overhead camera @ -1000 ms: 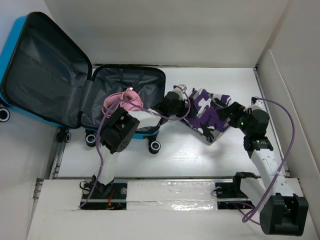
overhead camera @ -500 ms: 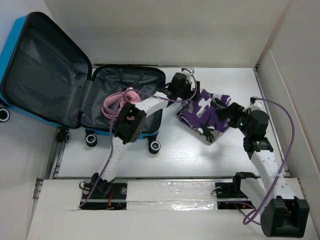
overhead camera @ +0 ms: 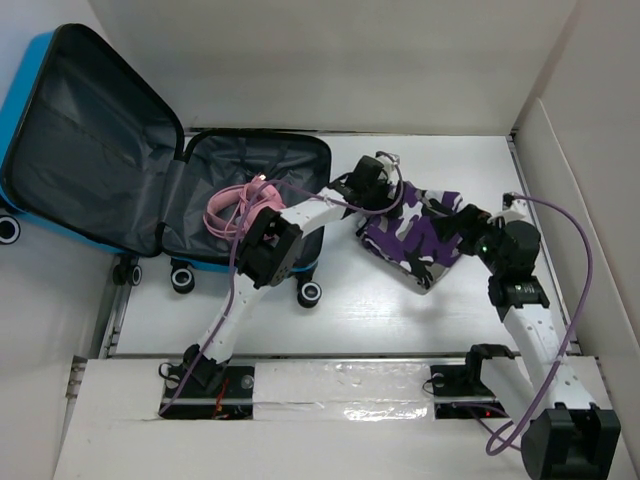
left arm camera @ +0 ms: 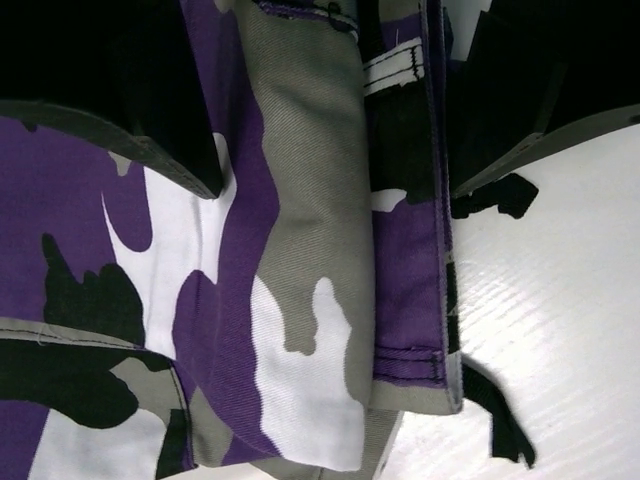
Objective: Pack the luggage
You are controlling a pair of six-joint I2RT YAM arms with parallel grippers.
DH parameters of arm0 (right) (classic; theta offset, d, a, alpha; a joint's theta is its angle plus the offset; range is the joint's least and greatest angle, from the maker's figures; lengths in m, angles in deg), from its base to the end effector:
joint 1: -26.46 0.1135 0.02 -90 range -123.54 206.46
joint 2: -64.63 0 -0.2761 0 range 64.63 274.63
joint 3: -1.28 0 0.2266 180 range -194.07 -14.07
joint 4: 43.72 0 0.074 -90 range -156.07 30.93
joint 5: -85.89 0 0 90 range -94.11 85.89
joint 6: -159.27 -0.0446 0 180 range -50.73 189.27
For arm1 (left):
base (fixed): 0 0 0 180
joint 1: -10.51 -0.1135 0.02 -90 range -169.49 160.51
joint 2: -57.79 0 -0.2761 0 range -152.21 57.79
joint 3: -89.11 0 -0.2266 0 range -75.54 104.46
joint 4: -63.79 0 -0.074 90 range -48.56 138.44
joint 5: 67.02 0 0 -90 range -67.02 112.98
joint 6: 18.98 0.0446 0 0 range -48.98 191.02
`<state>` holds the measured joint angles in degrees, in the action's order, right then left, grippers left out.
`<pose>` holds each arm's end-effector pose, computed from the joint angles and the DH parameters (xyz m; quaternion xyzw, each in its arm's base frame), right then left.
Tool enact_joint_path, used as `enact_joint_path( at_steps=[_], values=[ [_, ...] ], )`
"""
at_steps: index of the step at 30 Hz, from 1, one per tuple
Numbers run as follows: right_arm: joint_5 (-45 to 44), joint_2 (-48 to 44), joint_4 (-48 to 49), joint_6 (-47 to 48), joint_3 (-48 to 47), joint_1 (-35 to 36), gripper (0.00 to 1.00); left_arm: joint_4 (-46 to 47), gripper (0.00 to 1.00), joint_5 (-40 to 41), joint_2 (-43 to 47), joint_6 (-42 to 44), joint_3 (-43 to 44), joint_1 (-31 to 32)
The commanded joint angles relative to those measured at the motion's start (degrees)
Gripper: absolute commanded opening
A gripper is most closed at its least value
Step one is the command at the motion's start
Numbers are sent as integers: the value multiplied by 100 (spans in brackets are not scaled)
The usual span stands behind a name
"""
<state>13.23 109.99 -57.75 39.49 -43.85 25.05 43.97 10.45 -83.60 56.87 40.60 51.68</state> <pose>0.1659 0.0092 0.2803 0.1207 0.7765 0.2641 0.5592 0.4160 -0.3766 0.1886 0.2541 0.8230 -0.3153 0.3983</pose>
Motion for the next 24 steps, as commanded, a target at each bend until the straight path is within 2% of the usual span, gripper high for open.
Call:
enact_joint_path(
  at_steps=[1, 5, 6, 8, 9, 11, 12, 14, 18, 24],
  values=[
    [-3, -194, 17, 34, -440, 44, 97, -810, 82, -512, -100, 88, -47, 216],
    [-21, -274, 52, -37, -511, 44, 97, -249, 61, -1591, 40, -263, -539, 216],
    [-12, -274, 44, -45, -537, 44, 97, -117, 53, -1707, 58, -420, -713, 216],
    [-29, -300, -9, -45, -573, 44, 97, 181, 47, -1927, 84, -544, -846, 216],
    [-73, -326, -27, -37, -581, 44, 97, 296, 37, -1946, 128, -658, -978, 216],
    [-248, -414, -114, -19, -608, 44, 97, 559, 29, -1963, 181, -747, -1110, 216],
    [-301, -458, -149, 24, -634, 44, 97, 648, 16, -1981, 242, -773, -1241, 216],
    [-407, -554, -386, 42, -713, 44, 97, 920, 0, -1972, 330, -922, -1382, 147],
    [-495, -695, -475, 25, -810, 44, 96, 1536, 0, -2209, 812, -1256, -1839, 15],
    [-679, -871, -554, -72, -1012, -8, 96, 1677, 0, -2183, 1656, -1257, -1858, -39]
  ],
)
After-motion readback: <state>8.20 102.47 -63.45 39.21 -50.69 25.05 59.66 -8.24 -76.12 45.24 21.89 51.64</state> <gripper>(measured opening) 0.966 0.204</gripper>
